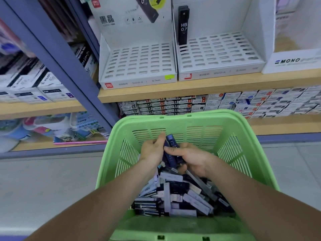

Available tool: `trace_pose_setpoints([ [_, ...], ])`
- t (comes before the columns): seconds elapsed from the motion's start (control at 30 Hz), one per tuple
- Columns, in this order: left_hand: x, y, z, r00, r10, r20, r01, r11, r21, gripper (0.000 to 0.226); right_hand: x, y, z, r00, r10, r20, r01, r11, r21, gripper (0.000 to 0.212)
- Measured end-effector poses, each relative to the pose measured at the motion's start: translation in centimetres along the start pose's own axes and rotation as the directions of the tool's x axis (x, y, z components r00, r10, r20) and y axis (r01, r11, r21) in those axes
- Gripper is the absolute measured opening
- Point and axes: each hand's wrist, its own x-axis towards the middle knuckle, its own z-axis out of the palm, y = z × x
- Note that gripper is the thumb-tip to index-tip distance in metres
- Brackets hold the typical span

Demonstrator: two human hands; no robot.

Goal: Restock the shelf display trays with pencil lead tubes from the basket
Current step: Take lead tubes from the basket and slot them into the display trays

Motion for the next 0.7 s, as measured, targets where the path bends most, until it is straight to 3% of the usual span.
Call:
trace_pose_setpoints([
  [0.13,0.6,1.8,-2.9,0.963,-0.082,0.256,0.017,0.969,0.247,0.043,-0.8,-0.9,-1.1,0.998,-0.028,0.054,0.031,0.998,-0.056,0.022],
  [0.2,0.6,3.1,-4.5,0.922,-0.101,0.374,-0.01,0.959,0.284,0.036,-1.3,-1.2,-1.4,0.993,-0.024,0.112,0.028,0.999,-0.032,0.021],
  [0.3,-0.3,5.7,-6.3,0.908,0.033,0.417,-0.093,0.988,0.124,0.007,-1.7,-1.7,-1.1,0.974,-0.039,0.224,0.035,0.999,0.02,0.028],
  [0.43,-2.1,8.6,-7.5,0.919,0.228,0.322,-0.139,0.951,-0.275,0.041,-1.6,-2.7,1.0,0.962,-0.122,0.246,0.093,0.988,0.127,0.031],
  [0.57,-2.9,10.1,-7.8,0.893,0.374,0.252,-0.279,0.897,-0.342,0.053,-2.0,-4.3,2.9,0.949,-0.213,0.234,0.161,0.961,0.224,0.042],
  [0.7,-3.2,11.5,-8.5,0.833,0.495,0.248,-0.395,0.845,-0.359,0.044,-2.7,-5.9,3.8,0.92,-0.306,0.246,0.23,0.928,0.293,0.029],
])
